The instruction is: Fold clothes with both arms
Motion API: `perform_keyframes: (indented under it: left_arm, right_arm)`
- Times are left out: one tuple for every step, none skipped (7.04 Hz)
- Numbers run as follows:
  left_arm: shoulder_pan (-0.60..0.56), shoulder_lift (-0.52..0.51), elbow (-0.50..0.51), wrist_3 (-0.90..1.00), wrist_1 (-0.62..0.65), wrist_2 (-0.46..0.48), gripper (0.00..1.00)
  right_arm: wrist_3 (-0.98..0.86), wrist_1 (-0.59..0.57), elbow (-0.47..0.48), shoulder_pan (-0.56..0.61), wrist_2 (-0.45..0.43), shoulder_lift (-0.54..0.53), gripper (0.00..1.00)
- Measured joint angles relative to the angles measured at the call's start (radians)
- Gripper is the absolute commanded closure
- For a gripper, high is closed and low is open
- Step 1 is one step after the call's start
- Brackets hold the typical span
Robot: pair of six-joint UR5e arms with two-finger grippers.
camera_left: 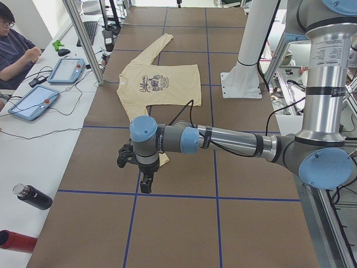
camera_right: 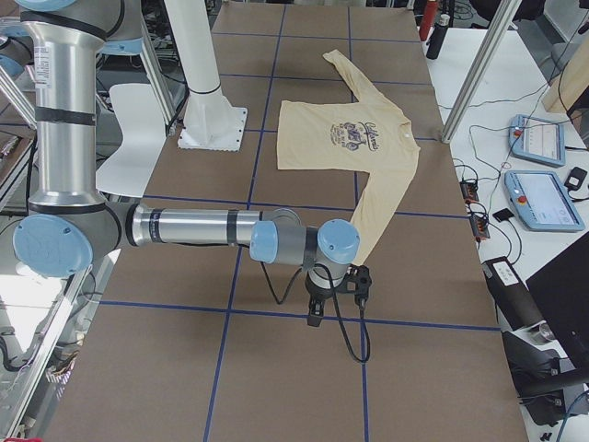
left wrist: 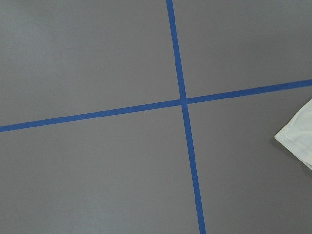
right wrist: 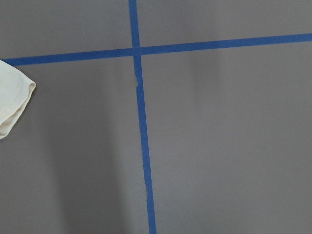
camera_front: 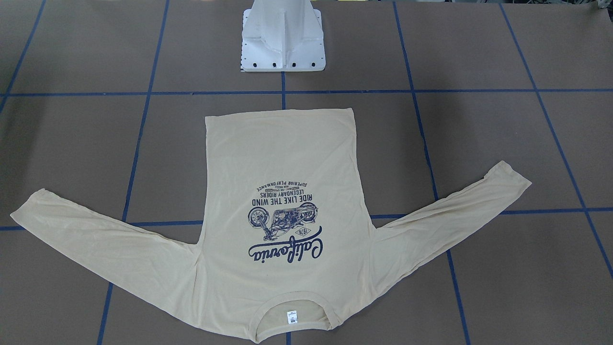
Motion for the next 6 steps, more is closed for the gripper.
perform_keyframes:
  left_arm:
    - [0.000, 0.004, -0.004, 0.000, 0.000, 0.000, 0.00]
    - [0.001, 0.005, -0.004, 0.000, -0.001, 0.000, 0.00]
    - [0.001, 0.005, -0.003, 0.000, -0.002, -0.002, 0.00]
    - [0.001, 0.004, -0.002, -0.001, -0.017, -0.005, 0.00]
    - [0.003, -0.009, 0.005, -0.007, -0.045, -0.006, 0.00]
    - [0.005, -0.041, 0.029, -0.010, -0.067, -0.008, 0.00]
  right_arm:
    - [0.001, 0.000, 0.001, 0.006, 0.007, 0.000, 0.00]
    - [0.006, 0.001, 0.004, 0.008, 0.010, 0.003, 0.00]
    - [0.013, 0.001, 0.006, 0.009, 0.010, 0.008, 0.00]
    - [0.016, 0.002, 0.009, 0.008, 0.010, 0.021, 0.00]
    - [0.016, 0.004, 0.013, 0.001, 0.009, 0.045, 0.00]
    - [0.016, 0.023, 0.014, -0.020, 0.008, 0.064, 0.00]
